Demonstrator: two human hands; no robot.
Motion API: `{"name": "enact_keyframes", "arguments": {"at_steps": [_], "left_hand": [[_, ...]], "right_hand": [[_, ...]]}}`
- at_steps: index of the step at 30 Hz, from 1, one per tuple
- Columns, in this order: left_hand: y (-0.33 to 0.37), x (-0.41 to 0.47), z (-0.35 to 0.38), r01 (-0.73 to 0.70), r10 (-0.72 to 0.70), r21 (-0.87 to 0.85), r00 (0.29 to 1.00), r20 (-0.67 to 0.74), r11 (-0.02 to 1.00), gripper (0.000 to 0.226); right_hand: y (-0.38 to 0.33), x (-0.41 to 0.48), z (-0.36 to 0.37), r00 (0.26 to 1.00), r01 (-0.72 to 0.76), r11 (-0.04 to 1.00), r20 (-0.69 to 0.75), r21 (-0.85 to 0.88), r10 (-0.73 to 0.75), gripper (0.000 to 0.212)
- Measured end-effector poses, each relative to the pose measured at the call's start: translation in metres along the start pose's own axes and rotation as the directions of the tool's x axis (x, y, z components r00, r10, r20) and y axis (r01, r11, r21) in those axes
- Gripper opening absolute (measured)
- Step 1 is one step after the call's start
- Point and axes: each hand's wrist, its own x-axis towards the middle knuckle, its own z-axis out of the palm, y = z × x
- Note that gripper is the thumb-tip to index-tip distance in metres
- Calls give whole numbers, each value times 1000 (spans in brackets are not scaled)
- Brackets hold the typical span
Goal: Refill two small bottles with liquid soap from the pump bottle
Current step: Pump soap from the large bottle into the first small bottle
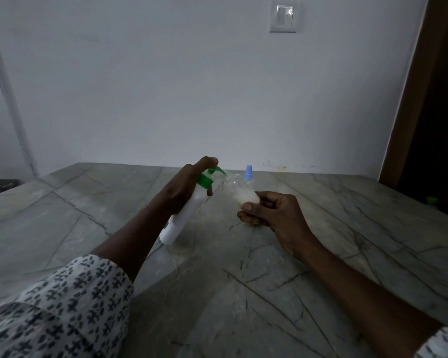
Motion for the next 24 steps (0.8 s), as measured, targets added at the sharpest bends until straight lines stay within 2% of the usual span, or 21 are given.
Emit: {"name": "enact_keyframes", "arguments": {"at_steps": [4,10,17,24], "left_hand": [[-1,1,-1,-5,5,11,1000,-7,1000,55],[2,-3,0,-25,25,23,1000,4,999,64],[0,0,-1,-2,2,13,1000,-1,1000,41],[-2,-1,-1,-62,62,27,998,4,998,49]], "right_hand": [[0,0,1,1000,-6,1000,1,17,6,45],[-2,1,2,1000,6,1000,0,24,-6,42],[-2,-1,-1,1000,12,1000,-1,10,-12,48],[-2,0,0,1000,1,1000,2,10,-1,46]]}}
